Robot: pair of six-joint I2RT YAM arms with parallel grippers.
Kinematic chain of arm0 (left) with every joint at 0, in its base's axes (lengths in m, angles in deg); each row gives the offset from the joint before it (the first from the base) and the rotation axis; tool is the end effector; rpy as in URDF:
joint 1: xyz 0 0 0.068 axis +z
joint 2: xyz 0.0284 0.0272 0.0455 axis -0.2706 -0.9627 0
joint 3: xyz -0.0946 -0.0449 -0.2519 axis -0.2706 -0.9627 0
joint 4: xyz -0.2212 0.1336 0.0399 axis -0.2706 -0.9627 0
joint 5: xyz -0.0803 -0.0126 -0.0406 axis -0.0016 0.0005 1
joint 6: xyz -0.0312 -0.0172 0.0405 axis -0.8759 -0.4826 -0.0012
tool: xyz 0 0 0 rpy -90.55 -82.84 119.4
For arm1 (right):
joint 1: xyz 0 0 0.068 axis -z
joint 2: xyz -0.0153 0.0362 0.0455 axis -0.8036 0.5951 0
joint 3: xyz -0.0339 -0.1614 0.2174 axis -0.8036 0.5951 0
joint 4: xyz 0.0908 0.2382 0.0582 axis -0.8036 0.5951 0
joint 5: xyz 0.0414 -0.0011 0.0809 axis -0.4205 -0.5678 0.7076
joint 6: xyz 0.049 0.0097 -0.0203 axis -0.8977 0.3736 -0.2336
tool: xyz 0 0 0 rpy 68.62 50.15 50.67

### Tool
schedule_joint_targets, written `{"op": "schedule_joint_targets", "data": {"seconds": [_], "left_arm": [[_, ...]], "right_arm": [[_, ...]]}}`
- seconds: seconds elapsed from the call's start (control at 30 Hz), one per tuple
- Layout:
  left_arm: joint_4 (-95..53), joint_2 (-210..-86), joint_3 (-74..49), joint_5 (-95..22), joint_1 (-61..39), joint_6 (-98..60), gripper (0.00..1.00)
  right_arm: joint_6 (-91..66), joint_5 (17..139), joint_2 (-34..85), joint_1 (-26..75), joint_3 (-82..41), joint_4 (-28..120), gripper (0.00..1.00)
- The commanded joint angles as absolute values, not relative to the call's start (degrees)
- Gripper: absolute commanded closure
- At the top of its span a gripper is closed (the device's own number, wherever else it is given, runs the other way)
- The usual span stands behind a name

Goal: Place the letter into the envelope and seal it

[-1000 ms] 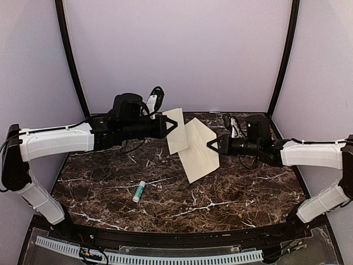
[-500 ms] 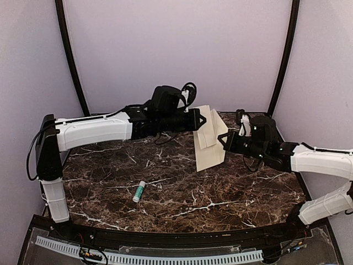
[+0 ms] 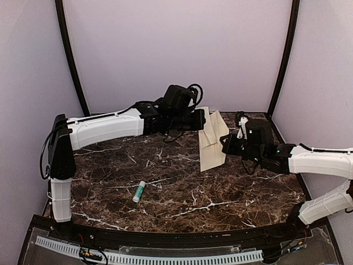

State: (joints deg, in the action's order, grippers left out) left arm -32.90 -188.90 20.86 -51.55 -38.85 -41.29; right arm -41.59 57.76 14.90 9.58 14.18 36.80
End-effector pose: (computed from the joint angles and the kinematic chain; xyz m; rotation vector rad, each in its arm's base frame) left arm 0.2882 -0.3975 0.3238 0.2760 2.0242 -0.8948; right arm 0.2040 0.1851 0.2549 0.0203 1.9932 0.7070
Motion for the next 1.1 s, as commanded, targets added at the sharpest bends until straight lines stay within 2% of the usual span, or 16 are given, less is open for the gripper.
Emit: {"op": "schedule_joint_targets", "data": {"seconds": [0.0,0.43,1.07], "left_arm": [[-36.32,-188.49,23.84,-54.27,-39.23,-38.84,1.00],[-38.19,-191.08,28.19,-51.69,-39.31,-37.81,1.00],[-42.34,-195.53,34.23,-54.04,-40.31,-37.56,1.00]], "right_arm": [[-39.35,54.43,16.11,8.94,12.51,37.03,1.00],[-38.08,55.21,19.00,8.57,10.90,34.85,1.00],[-37.58,54.27,18.58,7.60,12.03,31.84,1.00]]}}
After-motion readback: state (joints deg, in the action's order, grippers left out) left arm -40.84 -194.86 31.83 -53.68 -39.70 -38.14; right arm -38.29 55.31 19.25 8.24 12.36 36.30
